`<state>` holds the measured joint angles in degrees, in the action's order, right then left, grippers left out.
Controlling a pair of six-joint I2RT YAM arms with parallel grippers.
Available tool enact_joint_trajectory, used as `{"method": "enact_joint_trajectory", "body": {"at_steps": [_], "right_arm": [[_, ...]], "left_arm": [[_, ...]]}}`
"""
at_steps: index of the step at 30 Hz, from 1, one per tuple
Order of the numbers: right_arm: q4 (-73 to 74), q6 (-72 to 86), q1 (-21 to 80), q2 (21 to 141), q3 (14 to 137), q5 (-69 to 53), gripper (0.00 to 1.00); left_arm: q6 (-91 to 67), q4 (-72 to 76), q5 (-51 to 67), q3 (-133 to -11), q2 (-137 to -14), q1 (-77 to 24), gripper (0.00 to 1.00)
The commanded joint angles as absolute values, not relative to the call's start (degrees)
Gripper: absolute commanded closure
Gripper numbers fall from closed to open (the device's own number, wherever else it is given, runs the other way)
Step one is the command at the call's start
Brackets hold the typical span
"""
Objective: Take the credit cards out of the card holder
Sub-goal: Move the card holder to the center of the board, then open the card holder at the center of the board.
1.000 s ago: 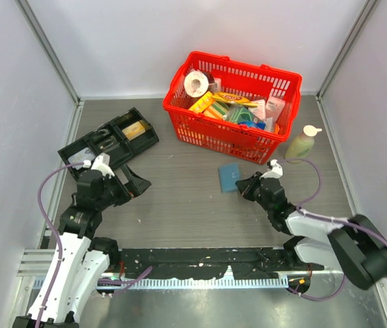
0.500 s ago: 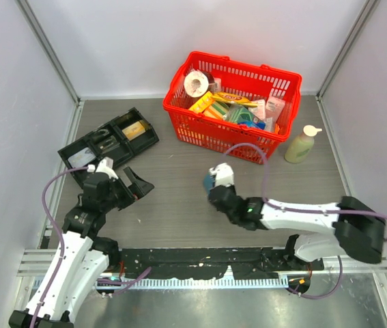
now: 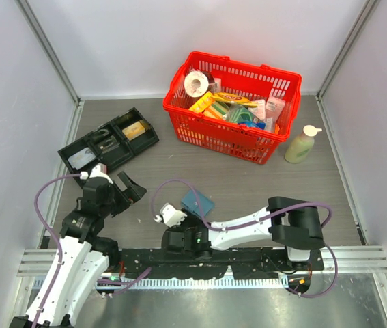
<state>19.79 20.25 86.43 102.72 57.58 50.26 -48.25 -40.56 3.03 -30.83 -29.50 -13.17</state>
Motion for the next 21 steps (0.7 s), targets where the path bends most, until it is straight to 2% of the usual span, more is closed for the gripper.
{"method": "enact_joint_trajectory", "body": {"at_steps": [1, 2, 5, 8, 13, 16, 21], "right_arm": [[19.17, 20.21, 86.75, 96.88, 60.38, 45.98, 0.56], [18.03, 19.95, 86.57, 94.42, 59.51, 45.44, 0.52], [16.61, 21.79, 83.25, 89.66, 56.18, 39.93, 0.5], [13.11, 23.64, 73.7, 82.21, 50.99, 28.27, 0.49], [7.22, 23.82, 58.03, 71.3, 41.33, 12.41, 0.41], [5.98, 22.59, 49.6, 69.52, 38.33, 4.87, 0.37], [1.07, 23.11, 40.18, 72.24, 34.9, -9.73, 0.4]], "left_arm": [[-49.13, -40.08, 3.25, -31.55, -30.76, -13.36, 0.01], [-49.22, -39.64, 4.04, -31.38, -31.46, -13.36, 0.01], [-50.18, -37.63, 6.4, -30.94, -33.92, -13.71, 0.02], [-51.85, -34.73, 6.77, -30.76, -36.55, -16.34, 0.03], [-55.45, -30.16, 2.65, -31.2, -42.18, -23.89, 0.03], [-57.91, -27.08, -1.56, -31.55, -45.69, -29.77, 0.05], [-62.31, -20.93, -6.94, -31.64, -52.02, -38.39, 0.12]]}}
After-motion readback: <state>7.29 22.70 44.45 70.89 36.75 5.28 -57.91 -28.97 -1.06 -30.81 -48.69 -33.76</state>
